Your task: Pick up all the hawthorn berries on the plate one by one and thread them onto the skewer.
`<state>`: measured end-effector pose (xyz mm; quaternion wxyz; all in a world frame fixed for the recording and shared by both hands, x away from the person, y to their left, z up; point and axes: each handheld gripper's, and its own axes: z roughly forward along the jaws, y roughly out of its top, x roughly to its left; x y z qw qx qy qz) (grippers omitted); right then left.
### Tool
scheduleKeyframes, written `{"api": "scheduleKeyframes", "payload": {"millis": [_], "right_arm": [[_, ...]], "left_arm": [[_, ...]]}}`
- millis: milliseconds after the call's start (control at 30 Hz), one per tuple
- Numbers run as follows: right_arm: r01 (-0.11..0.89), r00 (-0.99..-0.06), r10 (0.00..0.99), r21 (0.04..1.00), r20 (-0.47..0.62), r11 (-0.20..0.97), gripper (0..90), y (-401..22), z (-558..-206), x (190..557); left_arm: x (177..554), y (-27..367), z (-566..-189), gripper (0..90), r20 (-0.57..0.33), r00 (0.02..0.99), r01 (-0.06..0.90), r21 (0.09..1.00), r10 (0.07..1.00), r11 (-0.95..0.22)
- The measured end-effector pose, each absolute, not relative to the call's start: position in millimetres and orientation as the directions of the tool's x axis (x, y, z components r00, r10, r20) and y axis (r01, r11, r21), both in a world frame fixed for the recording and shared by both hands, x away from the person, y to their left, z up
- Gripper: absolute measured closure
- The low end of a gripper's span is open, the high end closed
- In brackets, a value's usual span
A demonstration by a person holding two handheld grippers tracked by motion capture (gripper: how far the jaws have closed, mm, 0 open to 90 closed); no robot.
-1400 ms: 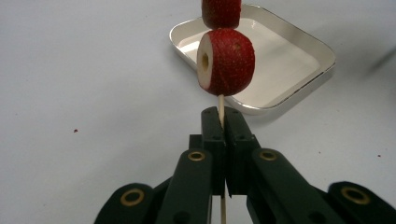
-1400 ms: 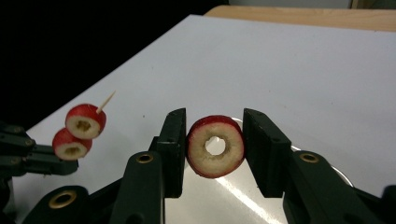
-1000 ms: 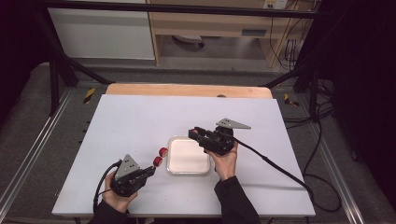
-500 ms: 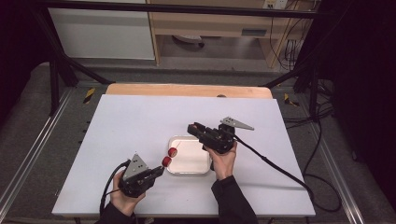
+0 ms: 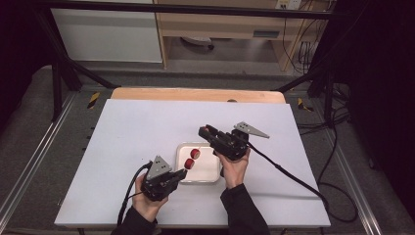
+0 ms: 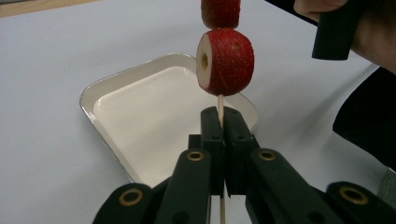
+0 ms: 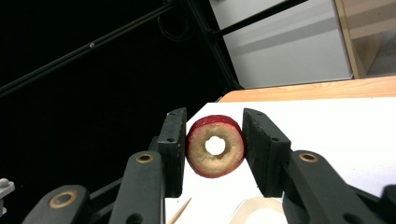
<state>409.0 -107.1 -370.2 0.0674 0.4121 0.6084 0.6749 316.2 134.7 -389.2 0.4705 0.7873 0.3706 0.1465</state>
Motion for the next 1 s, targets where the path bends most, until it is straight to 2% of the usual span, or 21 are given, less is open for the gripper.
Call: {"api": "scheduleKeyframes", "payload": {"millis": [667, 1000], "right_arm": [[0.398, -0.650, 0.600, 0.882, 0.466, -0.253, 61.8, -106.0, -371.1, 407.7], [0.369, -0.645, 0.622, 0.893, 0.445, -0.257, 61.8, -104.1, -373.1, 404.8]], "left_arm": [[322.9, 130.5, -387.5, 88.7, -0.158, 0.646, 0.471, 0.852, 0.747, -0.227], [322.6, 119.9, -389.0, 88.8, -0.209, 0.612, 0.512, 0.840, 0.763, -0.180]]}}
